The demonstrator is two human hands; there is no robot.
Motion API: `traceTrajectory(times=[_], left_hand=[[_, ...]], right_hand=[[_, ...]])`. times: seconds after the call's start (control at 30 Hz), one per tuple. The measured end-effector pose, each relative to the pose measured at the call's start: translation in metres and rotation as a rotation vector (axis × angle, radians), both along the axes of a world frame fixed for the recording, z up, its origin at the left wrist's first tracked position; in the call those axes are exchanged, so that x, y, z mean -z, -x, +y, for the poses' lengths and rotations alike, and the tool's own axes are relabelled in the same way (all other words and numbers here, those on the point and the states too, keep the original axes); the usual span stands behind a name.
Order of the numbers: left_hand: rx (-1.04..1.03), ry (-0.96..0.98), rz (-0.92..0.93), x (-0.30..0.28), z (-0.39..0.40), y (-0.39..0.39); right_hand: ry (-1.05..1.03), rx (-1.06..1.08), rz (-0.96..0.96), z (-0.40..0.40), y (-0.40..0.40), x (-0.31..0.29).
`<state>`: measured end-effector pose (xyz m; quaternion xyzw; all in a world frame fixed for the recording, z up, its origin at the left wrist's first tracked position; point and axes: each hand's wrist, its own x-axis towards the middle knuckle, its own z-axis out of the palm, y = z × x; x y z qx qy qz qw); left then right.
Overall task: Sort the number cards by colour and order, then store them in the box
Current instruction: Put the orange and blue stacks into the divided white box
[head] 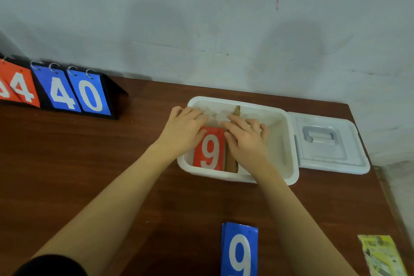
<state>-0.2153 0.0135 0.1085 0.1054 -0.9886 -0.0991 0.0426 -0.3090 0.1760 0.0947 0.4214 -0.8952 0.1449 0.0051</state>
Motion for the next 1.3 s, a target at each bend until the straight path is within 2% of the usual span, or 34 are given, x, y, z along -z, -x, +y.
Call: traceTrajectory(times=[0.17, 0.37, 0.5, 0.6, 0.7, 0.83, 1.07, 1.3], left_hand=[[0.015, 0.044, 0.189, -0.016, 0.013, -0.02], [0.132, -0.055, 0.292, -0.025, 0.048, -0.058], [0.183, -0.148, 0.331, -0.01, 0.082, -0.09], [0.204, -0.186, 0.359, 0.008, 0.107, -0.108], [0.253, -0.171, 0.271, 0.03, 0.129, -0.118], [0.238, -0.195, -0.084, 0.056, 0.157, -0.119], [0.132, -0.179, -0.343, 0.097, 0.185, -0.13], [0.074, -0.279, -0.346, 0.108, 0.19, -0.139]], right_hand=[[0.088, 0.056, -0.058, 0.016, -0.021, -0.019], [0.319, 0.151, -0.003, 0.052, -0.081, -0.028], [0.281, 0.246, 0.027, 0.095, -0.118, -0.014], [0.178, 0.278, -0.015, 0.126, -0.134, 0.008], [-0.038, 0.315, -0.191, 0.145, -0.14, 0.038], [-0.257, 0.355, -0.38, 0.16, -0.143, 0.07], [-0.244, 0.303, -0.372, 0.184, -0.147, 0.091], [-0.28, 0.183, -0.451, 0.184, -0.125, 0.09]])
